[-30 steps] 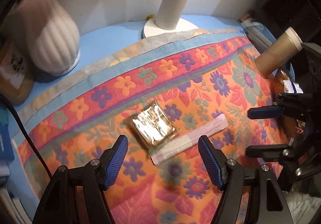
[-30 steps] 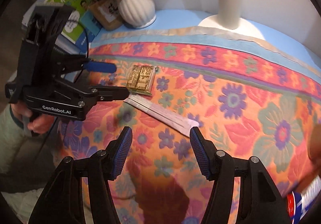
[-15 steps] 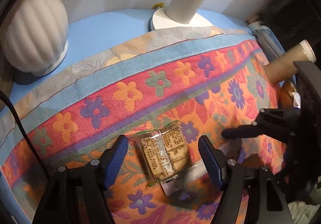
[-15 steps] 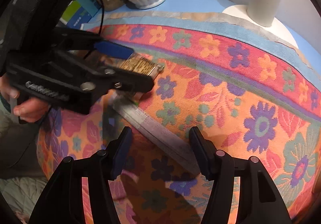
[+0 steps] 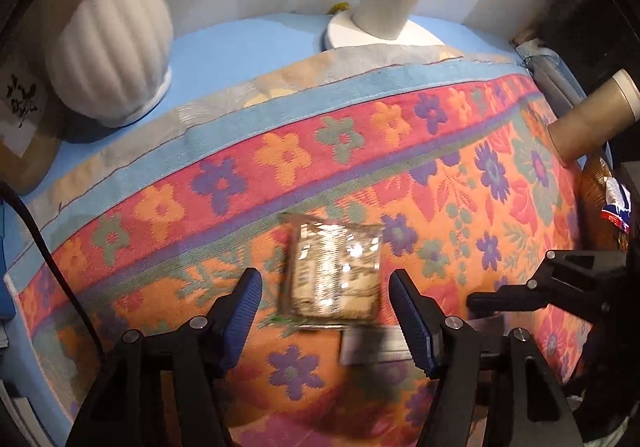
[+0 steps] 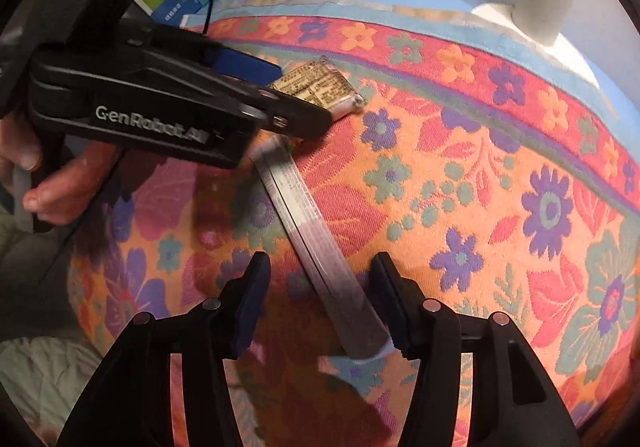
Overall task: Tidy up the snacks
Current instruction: 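Grasp the square biscuit pack with left tool while right grasps pink stick pack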
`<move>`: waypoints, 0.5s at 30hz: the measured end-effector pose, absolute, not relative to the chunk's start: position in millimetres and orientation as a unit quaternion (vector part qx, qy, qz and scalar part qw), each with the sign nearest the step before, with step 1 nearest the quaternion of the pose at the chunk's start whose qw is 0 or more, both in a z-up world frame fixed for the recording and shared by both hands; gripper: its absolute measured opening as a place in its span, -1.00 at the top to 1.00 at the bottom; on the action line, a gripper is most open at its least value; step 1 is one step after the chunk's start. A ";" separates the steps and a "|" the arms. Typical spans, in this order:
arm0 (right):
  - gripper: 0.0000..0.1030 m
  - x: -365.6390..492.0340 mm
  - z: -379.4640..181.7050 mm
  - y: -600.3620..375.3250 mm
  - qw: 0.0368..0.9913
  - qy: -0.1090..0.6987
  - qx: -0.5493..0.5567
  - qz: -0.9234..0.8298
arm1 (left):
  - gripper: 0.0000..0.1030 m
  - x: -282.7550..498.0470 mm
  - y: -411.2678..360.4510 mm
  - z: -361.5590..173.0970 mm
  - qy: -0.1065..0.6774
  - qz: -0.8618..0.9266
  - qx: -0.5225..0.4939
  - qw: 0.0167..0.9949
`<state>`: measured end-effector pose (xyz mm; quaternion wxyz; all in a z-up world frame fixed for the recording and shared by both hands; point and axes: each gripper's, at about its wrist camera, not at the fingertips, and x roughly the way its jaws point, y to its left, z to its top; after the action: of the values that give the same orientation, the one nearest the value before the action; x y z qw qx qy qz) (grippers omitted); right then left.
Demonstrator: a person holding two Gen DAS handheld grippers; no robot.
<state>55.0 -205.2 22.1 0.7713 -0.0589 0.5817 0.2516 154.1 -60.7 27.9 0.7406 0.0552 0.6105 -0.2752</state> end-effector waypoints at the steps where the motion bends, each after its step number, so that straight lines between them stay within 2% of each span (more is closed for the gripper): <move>1: 0.01 51.6 21.8 -198.9 0.777 0.574 -0.077 0.248 | -0.15 152.2 -66.1 27.9 0.608 -0.276 0.063 0.742; 2: 0.05 46.5 20.3 -192.2 0.784 0.562 -0.105 0.241 | -0.06 149.8 -72.2 27.1 0.604 -0.271 0.075 0.745; 3: 0.13 41.5 18.8 -186.9 0.789 0.553 -0.131 0.233 | 0.11 148.3 -76.5 26.5 0.598 -0.263 0.091 0.752; 6: 0.53 32.0 21.9 -184.9 0.794 0.545 -0.141 0.232 | 0.17 144.4 -75.2 27.5 0.587 -0.256 0.098 0.762; 10: 0.62 16.1 23.1 -194.1 0.791 0.555 -0.112 0.230 | 0.18 139.7 -65.2 31.8 0.585 -0.251 0.088 0.766; 15: 0.62 -19.0 26.2 -214.0 0.788 0.569 -0.048 0.230 | 0.18 124.2 -54.2 44.0 0.581 -0.263 0.064 0.768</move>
<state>-19.0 -214.0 26.2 0.7884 -0.0482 0.5686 0.2298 124.2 -54.2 44.0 0.7680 0.0639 0.5807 -0.2626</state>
